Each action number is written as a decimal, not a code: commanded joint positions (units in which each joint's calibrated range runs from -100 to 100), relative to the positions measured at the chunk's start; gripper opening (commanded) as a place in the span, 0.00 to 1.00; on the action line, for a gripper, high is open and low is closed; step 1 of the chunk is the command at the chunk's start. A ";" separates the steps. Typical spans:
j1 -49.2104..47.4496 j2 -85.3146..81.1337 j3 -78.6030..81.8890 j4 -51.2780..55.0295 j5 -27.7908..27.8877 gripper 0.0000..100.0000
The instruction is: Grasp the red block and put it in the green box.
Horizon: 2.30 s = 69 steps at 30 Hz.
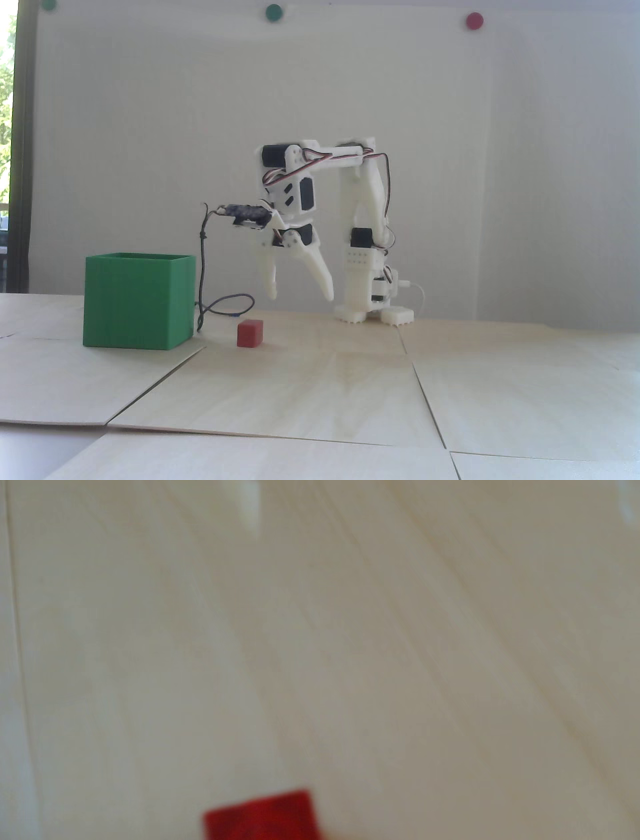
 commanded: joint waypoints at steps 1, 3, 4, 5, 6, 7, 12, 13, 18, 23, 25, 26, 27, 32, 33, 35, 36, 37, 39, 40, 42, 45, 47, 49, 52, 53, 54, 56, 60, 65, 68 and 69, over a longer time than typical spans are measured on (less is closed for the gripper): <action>0.27 -0.76 -4.57 -9.73 -5.11 0.37; -1.01 -0.69 -4.22 -13.70 -7.55 0.37; -1.74 -0.69 -3.95 -15.55 -9.17 0.37; -2.06 -0.69 -3.95 -15.89 -9.69 0.37; -2.46 -0.69 -3.95 -16.06 -10.26 0.37; -2.94 -0.69 -3.95 -16.06 -10.88 0.37; -5.11 1.60 -4.57 -16.23 -12.81 0.37; -5.60 2.55 -4.57 -16.65 -13.28 0.37; -6.40 7.92 -10.34 -16.06 -16.14 0.37; -5.92 9.82 -16.55 -16.06 -16.97 0.37; -5.36 9.82 -17.17 -16.06 -16.97 0.37; -5.11 9.74 -17.17 -16.06 -16.97 0.37; -4.87 9.74 -17.17 -15.97 -16.97 0.37; -3.75 9.66 -17.17 -15.97 -16.97 0.37; -3.51 9.66 -17.17 -15.97 -16.97 0.37; -2.62 9.66 -17.17 -15.97 -16.97 0.37; -2.30 9.66 -17.17 -16.23 -16.97 0.37; -2.30 9.66 -17.17 -16.65 -16.92 0.37; -2.38 9.58 -17.17 -16.65 -16.92 0.37; -2.46 9.58 -17.35 -16.40 -16.97 0.37; -2.30 9.58 -17.80 -16.48 -16.97 0.37; -1.74 9.66 -17.80 -16.73 -17.03 0.37; -1.42 9.66 -17.80 -16.73 -17.03 0.37; -1.17 9.66 -17.88 -16.73 -17.08 0.37; -0.29 9.66 -17.97 -16.73 -18.02 0.37; -0.29 9.66 -17.97 -16.73 -18.22 0.37; -0.21 9.74 -17.97 -16.73 -18.22 0.37; -0.13 9.82 -17.97 -16.73 -18.22 0.37; 0.68 10.13 -17.97 -16.73 -18.22 0.37; 1.24 10.61 -17.97 -16.73 -18.22 0.37; 1.48 10.61 -17.97 -16.82 -18.22 0.37; 1.48 10.61 -17.97 -16.82 -18.22 0.37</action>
